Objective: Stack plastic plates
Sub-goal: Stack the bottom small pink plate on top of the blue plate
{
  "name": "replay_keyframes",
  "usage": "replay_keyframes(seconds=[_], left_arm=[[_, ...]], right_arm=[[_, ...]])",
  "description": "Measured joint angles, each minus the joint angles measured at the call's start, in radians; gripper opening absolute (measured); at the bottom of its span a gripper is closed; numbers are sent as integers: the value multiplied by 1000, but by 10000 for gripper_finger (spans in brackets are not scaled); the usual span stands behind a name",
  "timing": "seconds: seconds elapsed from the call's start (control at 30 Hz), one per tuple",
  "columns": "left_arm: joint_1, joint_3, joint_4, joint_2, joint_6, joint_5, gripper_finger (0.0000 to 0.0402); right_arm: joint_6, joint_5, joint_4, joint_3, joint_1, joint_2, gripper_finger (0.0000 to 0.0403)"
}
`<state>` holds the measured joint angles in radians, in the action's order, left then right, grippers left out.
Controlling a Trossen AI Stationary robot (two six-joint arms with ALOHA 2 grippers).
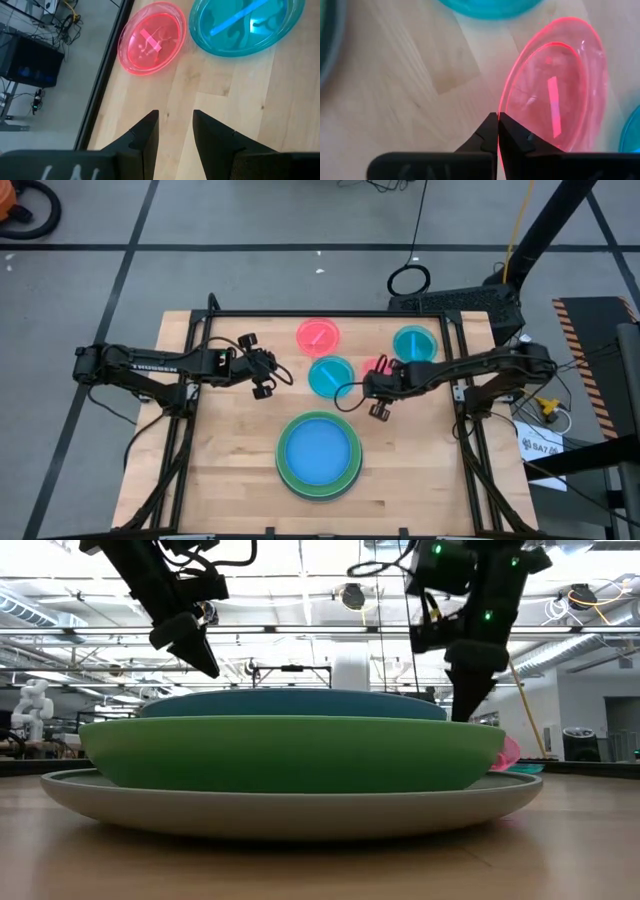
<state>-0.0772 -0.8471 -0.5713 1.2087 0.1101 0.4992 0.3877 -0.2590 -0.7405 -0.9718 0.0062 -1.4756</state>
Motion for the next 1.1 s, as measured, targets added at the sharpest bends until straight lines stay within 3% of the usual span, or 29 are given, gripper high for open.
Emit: replay_keyframes(seconds=[0.4, 0.5, 0.7, 0.93, 1.1], left_arm=[[0, 0, 52, 0, 17, 0, 127], [0, 0, 68, 0, 24, 0, 127], [0, 0, 68, 0, 27, 0, 127], [0, 0, 68, 0, 34, 0, 127], [0, 0, 68, 0, 39, 0, 127]], right_arm=[[-74, -9, 266, -15, 125, 30, 0], [-111, -58, 292, -59, 160, 28, 0], [-203, -12, 358, -144, 218, 18, 0], [-322, 64, 405, -149, 288, -28, 0], [-522, 81, 447, -149, 350, -73, 0]])
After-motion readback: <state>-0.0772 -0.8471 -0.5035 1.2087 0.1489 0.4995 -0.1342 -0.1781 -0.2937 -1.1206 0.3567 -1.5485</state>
